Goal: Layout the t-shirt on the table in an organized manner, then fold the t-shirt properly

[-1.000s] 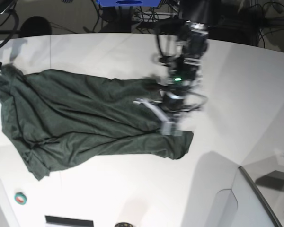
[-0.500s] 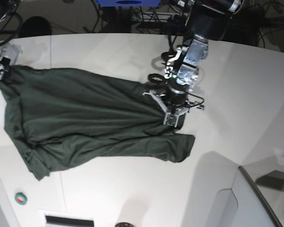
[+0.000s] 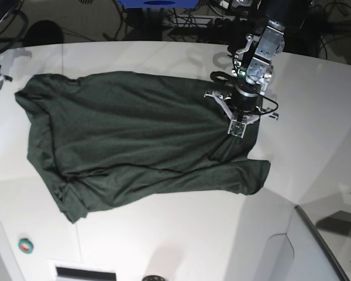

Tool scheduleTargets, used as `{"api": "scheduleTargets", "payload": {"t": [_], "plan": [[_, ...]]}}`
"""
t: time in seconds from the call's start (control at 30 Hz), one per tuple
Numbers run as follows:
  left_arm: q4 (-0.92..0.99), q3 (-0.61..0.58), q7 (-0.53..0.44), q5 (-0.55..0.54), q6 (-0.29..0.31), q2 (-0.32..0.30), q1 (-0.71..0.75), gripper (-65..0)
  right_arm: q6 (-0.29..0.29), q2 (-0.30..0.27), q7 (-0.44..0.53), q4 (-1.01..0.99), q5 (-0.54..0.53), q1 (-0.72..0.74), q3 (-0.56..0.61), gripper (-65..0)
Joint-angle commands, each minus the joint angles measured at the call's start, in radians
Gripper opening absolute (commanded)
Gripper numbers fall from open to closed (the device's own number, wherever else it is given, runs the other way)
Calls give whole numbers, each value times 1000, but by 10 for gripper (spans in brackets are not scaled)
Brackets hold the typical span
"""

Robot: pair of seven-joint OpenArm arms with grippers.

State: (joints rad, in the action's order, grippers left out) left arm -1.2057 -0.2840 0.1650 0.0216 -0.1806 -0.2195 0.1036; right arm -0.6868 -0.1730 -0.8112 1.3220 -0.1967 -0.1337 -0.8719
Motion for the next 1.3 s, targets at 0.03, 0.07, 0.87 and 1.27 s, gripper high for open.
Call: {"api": "scheduleTargets", "payload": {"t": [0.03, 0.07, 0.87, 1.27], "plan": [[-26, 1, -12, 1, -4, -2, -2, -650, -6, -7, 14, 0, -11, 16, 4, -486], [-26, 1, -12, 1, -4, -2, 0, -650, -6, -6, 8, -9, -11, 27, 7, -443], [-23, 1, -12, 1, -4, -2, 2, -650, -11, 120, 8, 14, -13, 21, 119, -255], [-24, 1, -12, 1, -4, -2, 3, -650, -11, 165, -142, 388, -14, -10, 158, -642]]}}
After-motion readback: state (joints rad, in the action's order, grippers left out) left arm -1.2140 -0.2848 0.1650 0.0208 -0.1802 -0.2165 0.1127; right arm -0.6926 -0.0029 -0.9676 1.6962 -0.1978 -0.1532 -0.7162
